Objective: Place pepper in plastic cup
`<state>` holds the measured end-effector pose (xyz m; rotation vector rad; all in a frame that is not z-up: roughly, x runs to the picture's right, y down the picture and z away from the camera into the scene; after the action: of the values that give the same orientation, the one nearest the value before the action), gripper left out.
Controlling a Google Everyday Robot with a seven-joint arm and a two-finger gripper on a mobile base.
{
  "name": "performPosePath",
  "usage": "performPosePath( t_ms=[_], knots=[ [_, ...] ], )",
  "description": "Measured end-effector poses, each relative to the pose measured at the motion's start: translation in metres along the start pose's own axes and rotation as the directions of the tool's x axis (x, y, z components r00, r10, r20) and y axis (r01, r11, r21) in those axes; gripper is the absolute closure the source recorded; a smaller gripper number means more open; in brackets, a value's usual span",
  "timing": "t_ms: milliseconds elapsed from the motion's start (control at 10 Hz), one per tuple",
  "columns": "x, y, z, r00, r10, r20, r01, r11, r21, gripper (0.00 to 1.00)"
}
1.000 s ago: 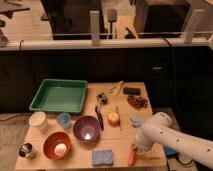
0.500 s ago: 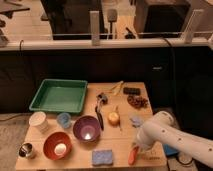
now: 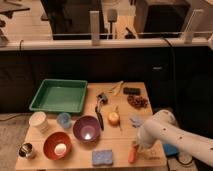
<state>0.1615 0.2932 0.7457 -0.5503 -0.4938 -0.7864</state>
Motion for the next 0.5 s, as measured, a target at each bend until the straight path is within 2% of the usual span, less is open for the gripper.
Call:
performPosePath(
  t_ms=[500],
  knots=[
    [0.0012,-0.0046,-0.0063,1.000,-0.007,0.000,0.007,1.000,0.003,0.83]
  ],
)
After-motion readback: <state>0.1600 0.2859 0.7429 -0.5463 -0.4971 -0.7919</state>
